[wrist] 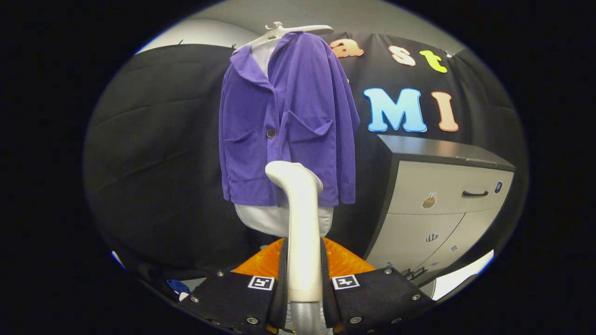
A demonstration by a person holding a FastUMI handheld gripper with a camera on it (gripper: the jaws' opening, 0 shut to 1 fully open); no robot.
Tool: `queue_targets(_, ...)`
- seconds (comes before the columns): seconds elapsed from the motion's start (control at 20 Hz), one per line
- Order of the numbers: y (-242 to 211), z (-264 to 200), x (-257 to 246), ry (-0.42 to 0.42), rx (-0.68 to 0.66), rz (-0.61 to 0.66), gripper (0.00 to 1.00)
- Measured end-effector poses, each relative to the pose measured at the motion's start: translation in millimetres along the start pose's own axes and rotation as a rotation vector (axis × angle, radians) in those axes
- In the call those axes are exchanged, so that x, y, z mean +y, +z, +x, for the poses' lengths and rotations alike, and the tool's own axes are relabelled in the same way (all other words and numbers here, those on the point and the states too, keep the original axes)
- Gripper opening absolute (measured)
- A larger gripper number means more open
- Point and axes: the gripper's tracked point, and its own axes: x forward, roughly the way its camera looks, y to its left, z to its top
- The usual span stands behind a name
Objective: Iron the clothes twice with a garment steamer, once on the left side and once on the right side.
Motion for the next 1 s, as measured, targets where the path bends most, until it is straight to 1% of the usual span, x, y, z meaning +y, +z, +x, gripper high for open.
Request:
queue_targets(0.1, 41.4, -13.9, 10.0, 0.026, -0.084, 0.013, 0.31)
queue_targets(0.25, 104.3, -31.5, 17.5, 0.046, -0.201, -0.020, 0.31)
queue_targets(0.5, 184.5, -41.9, 35.6, 0.079, -0.347, -0.037, 0.31)
queue_targets(0.75, 253.2, -51.2, 60.6, 0.104, -0.459, -0.033, 0.31)
queue_targets(0.85, 275.4, -47.4, 69.6, 0.116, -0.490, -0.032, 0.31)
queue_targets(1.0, 303.0, -29.9, 83.8, 0.134, -0.505, -0.040, 0.30)
